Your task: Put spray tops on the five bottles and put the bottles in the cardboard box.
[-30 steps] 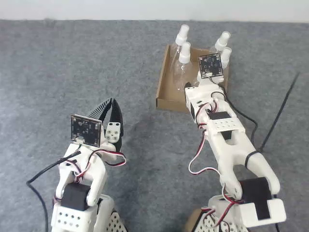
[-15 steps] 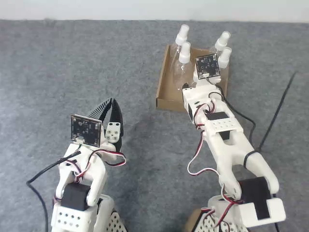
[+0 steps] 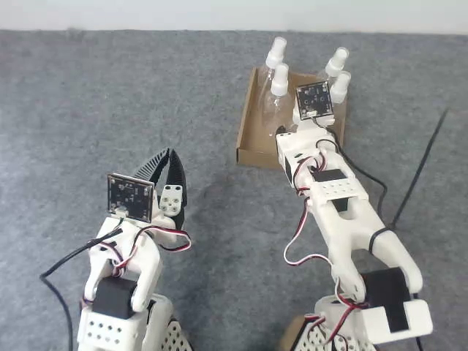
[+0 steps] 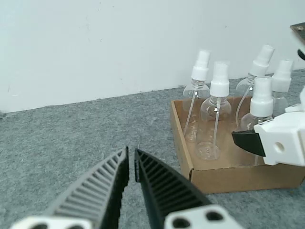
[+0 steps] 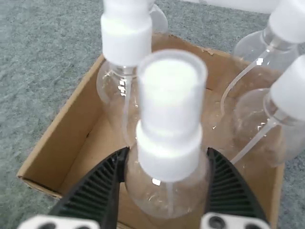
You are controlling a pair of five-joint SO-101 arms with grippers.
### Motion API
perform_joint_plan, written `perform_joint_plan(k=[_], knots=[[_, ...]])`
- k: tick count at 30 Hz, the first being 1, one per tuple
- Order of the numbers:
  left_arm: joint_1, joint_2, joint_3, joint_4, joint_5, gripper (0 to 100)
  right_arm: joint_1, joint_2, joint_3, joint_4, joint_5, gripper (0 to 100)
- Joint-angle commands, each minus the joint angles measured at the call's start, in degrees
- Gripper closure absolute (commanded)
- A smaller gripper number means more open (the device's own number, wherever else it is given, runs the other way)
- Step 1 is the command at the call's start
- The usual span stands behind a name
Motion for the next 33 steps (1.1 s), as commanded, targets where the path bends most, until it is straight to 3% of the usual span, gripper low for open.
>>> perform_joint_plan(k=[1,6,14,25,33], knots=[[-0.1,-1.1,-0.3,-1.5,0.6,99,-0.5,-1.2,-0.2,-1.1,0.4,82.0],[-0.1,-1.1,-0.3,-1.5,0.6,99,-0.5,-1.2,-0.2,-1.1,0.4,80.9],[-0.1,-1.1,-0.3,-1.5,0.6,99,-0.6,-1.2,-0.2,-0.9,0.8,63.0],[-0.1,-1.1,-0.3,-1.5,0.6,99,-0.6,-2.0,-0.7,-1.1,0.5,62.9],[-0.1,-1.1,-0.3,-1.5,0.6,99,-0.6,-16.0,-0.7,5.3,0.4,63.0]])
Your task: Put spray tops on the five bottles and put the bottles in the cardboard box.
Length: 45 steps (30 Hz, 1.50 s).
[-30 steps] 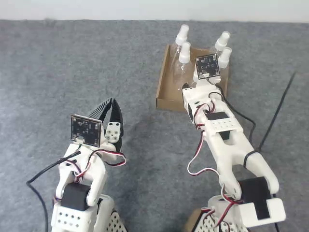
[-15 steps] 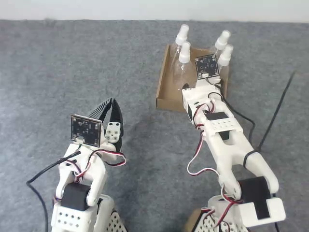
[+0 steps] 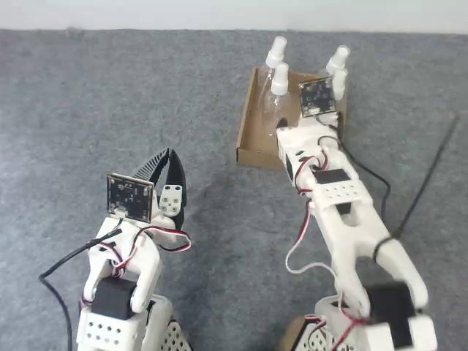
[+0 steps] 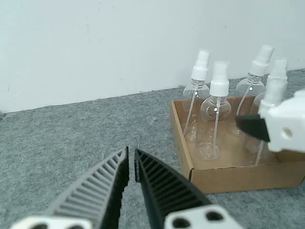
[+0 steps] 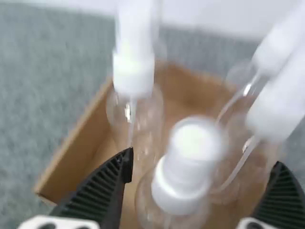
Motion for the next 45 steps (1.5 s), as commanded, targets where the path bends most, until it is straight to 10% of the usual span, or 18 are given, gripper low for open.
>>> perform_joint_plan(k=[1,20,29,33,45], knots=[[-0.1,-1.1,-0.3,-1.5,0.6,99,-0.3,-12.0,-0.9,5.8,0.4,63.0],[-0.2,-1.2,-0.7,-1.7,0.6,99,5.2,-50.3,2.4,45.8,0.9,63.2],[-5.5,-1.3,-0.4,-0.4,-5.4,99,13.1,-71.9,12.0,61.1,11.2,99.2],[-11.8,-1.3,-0.4,3.7,-6.8,99,13.2,-83.4,19.3,67.9,12.7,94.2],[-19.3,-1.3,-0.2,12.7,-6.8,98,18.4,-90.0,38.5,68.7,22.5,98.9]])
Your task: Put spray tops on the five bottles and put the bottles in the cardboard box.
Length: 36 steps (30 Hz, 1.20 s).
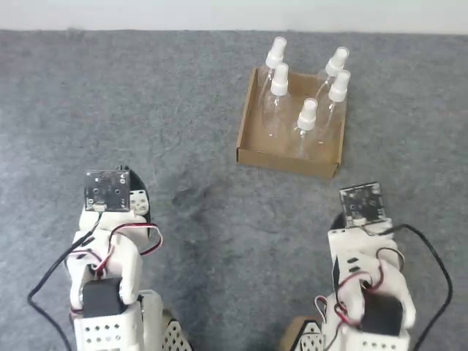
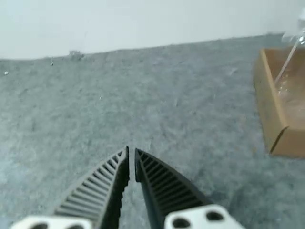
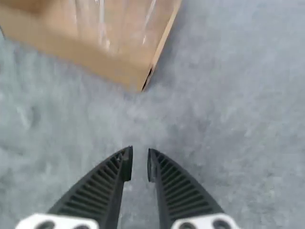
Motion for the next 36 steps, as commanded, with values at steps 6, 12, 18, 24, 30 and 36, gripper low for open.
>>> perform_joint_plan(k=[6,12,18,24,30,36], knots=[[-1.0,-1.0,0.4,4.3,-0.4,98,0.8,0.3,15.7,-0.2,15.2,98.9],[-0.9,-1.0,13.0,-3.6,-0.6,99,0.8,0.3,18.0,2.1,26.4,99.1],[-2.0,-0.1,16.8,-13.8,-0.4,99,0.8,0.3,18.0,2.8,29.9,99.1],[1.1,0.0,16.8,-14.0,-0.4,99,3.6,0.4,18.1,1.1,19.1,99.1],[3.8,0.1,16.8,-9.3,-0.4,99,3.5,0.3,18.0,-1.0,-3.7,99.1],[4.1,-0.4,16.8,3.1,-0.7,99,3.5,0.2,18.0,-0.7,-1.6,99.1]])
